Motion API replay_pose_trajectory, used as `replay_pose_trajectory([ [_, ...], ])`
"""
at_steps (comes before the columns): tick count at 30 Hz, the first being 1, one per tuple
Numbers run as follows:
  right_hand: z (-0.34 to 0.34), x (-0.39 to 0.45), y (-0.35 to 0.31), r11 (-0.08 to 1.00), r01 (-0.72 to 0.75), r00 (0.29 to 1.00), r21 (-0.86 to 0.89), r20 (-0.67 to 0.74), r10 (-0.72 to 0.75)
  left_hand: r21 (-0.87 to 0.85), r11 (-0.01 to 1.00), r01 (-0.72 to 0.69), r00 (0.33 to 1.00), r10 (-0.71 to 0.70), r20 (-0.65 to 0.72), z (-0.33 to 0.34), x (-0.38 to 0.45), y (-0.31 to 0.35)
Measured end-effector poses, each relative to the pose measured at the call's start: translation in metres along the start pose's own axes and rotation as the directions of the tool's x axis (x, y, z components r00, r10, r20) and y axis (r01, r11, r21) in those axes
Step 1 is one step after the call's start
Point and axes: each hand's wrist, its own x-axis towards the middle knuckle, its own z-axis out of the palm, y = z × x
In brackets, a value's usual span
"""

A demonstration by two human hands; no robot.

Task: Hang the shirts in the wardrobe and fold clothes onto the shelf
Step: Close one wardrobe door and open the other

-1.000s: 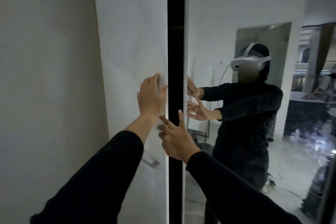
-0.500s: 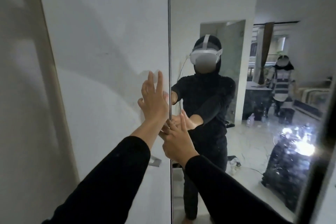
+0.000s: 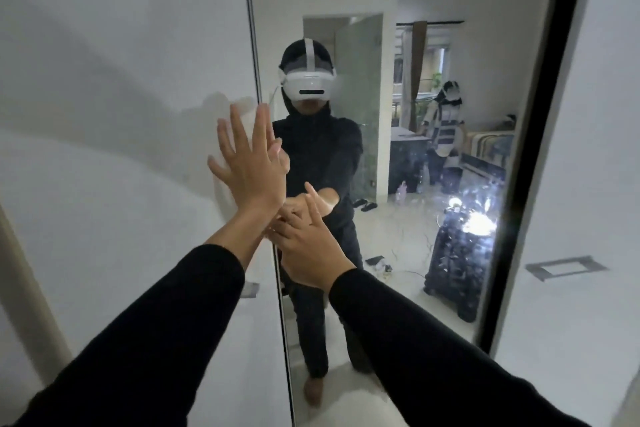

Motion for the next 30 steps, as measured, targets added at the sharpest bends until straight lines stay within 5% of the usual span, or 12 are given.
replay_pose_trajectory([
  [6,0.007,-0.085,0.085,0.974,-0.182,0.980,-0.137,0.054,0.191,-0.214,0.922,-0.323,0.942,0.335,0.023,0.030,-0.016,0.090],
  [12,0.015,-0.179,0.158,0.906,-0.349,0.931,-0.241,0.022,0.364,-0.382,0.821,-0.423,0.849,0.507,0.149,0.064,-0.043,0.199],
  [16,0.011,-0.227,0.198,0.831,-0.403,0.857,-0.384,0.162,0.490,-0.497,0.739,-0.456,0.769,0.608,0.199,0.082,-0.065,0.268],
  [20,0.018,-0.256,0.230,0.807,-0.353,0.821,-0.474,0.256,0.509,-0.661,0.666,-0.347,0.740,0.627,0.243,0.096,-0.082,0.322],
  [23,0.020,-0.266,0.241,0.826,-0.294,0.856,-0.481,0.253,0.452,-0.777,0.625,-0.073,0.776,0.525,0.350,0.099,-0.093,0.353],
  [30,0.033,-0.278,0.240,0.819,-0.373,0.837,-0.435,0.223,0.499,-0.734,0.667,0.128,0.849,0.310,0.429,0.110,-0.097,0.363],
])
